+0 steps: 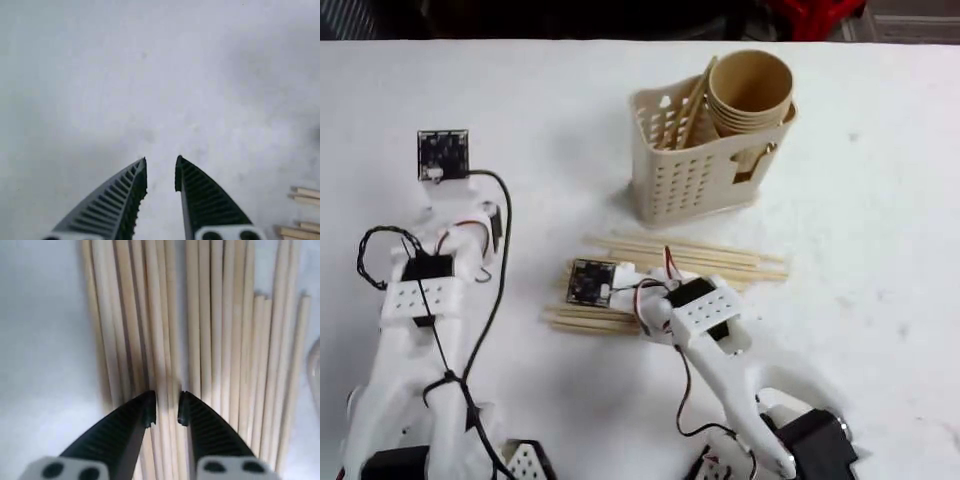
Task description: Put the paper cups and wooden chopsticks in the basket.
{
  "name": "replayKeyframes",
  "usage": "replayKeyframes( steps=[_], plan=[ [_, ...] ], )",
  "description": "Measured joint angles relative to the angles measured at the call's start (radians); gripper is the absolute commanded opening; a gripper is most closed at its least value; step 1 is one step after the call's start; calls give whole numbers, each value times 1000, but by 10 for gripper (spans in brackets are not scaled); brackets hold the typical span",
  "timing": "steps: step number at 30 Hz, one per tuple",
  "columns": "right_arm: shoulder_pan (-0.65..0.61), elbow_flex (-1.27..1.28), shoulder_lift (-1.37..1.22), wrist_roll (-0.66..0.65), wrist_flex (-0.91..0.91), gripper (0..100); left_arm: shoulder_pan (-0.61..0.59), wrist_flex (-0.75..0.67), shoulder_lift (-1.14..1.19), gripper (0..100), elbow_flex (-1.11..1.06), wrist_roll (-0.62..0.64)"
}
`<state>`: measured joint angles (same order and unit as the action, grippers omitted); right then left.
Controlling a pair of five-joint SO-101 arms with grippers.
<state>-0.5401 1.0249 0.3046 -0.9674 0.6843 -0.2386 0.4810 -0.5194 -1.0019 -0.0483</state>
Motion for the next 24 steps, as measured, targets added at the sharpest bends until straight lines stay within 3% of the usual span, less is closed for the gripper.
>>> replayKeyframes(
  steps=[15,19,24],
  plan=[
    [34,2,236,25,87,15,23,0,0,110,-15,0],
    [61,-58,338,152,127,15,23,0,0,110,-15,0],
    [144,-310,474,359,172,15,23,0,0,110,-17,0]
  ],
)
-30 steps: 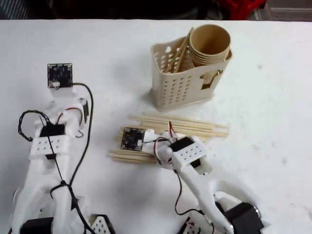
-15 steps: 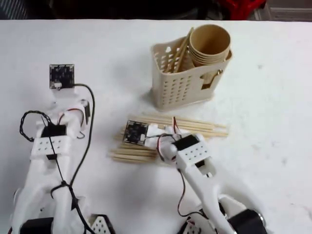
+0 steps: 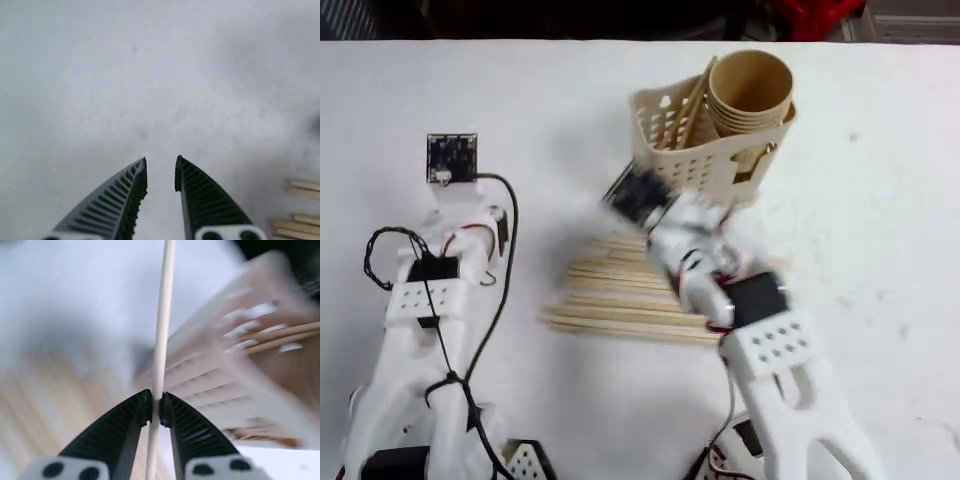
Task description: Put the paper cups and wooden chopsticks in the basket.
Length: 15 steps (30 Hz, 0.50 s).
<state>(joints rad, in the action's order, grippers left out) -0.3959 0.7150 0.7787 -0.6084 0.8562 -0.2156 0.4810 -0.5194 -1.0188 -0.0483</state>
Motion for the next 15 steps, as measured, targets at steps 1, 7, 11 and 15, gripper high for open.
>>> replayKeyframes(
  steps=[1,7,11,15],
  plan=[
    [18,-61,9,41,0,15,0,0,0,110,0,0],
    [75,-454,-54,308,-101,16,0,0,0,110,0,0],
    [80,-631,-192,419,-255,18,0,0,0,111,-3,0],
    [78,-746,-353,433,-400,17,0,0,0,111,-3,0]
  ],
)
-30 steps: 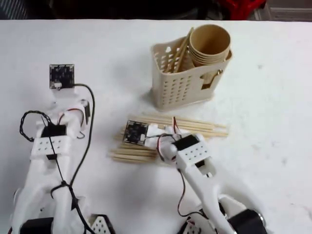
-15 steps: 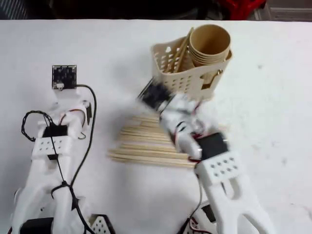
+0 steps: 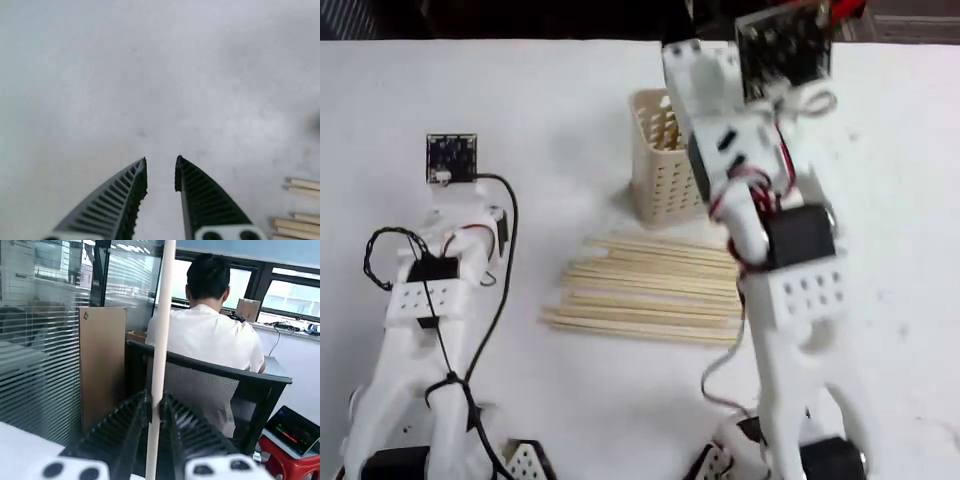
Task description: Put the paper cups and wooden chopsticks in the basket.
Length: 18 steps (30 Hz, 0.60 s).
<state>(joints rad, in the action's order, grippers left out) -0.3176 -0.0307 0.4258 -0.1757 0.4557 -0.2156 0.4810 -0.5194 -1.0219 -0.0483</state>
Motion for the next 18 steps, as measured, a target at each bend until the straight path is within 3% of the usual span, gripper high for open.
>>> replayKeyframes(
  steps=[7,12,18],
  plan=[
    [6,-9,-181,83,-100,16,0,0,0,111,0,0],
    [72,130,-184,152,-233,16,0,0,0,111,0,0],
    [81,301,-180,158,-252,65,0,0,0,112,0,0]
  ],
)
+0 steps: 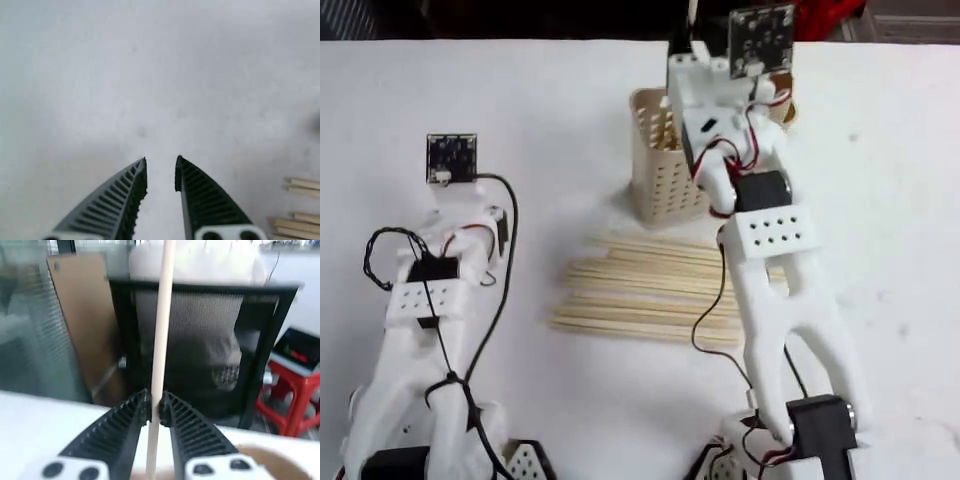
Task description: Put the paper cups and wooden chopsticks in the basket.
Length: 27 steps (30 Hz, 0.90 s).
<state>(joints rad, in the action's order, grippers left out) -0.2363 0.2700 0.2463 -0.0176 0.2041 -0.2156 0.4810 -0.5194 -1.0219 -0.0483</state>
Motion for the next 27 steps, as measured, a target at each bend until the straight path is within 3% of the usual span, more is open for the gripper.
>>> replayKeyframes(
  steps=[4,7,16,21,23,27],
  plan=[
    [2,66,54,2,57,237,0,0,0,112,0,0],
    [-18,71,124,5,173,287,0,0,0,112,0,0],
    [-32,71,350,5,509,281,0,0,0,111,0,0],
    [-43,71,456,3,796,101,0,0,0,111,0,0],
    [-83,71,470,-58,875,81,0,0,0,111,0,0],
    [-233,118,448,-292,1040,160,0,0,0,110,0,0]
  ],
)
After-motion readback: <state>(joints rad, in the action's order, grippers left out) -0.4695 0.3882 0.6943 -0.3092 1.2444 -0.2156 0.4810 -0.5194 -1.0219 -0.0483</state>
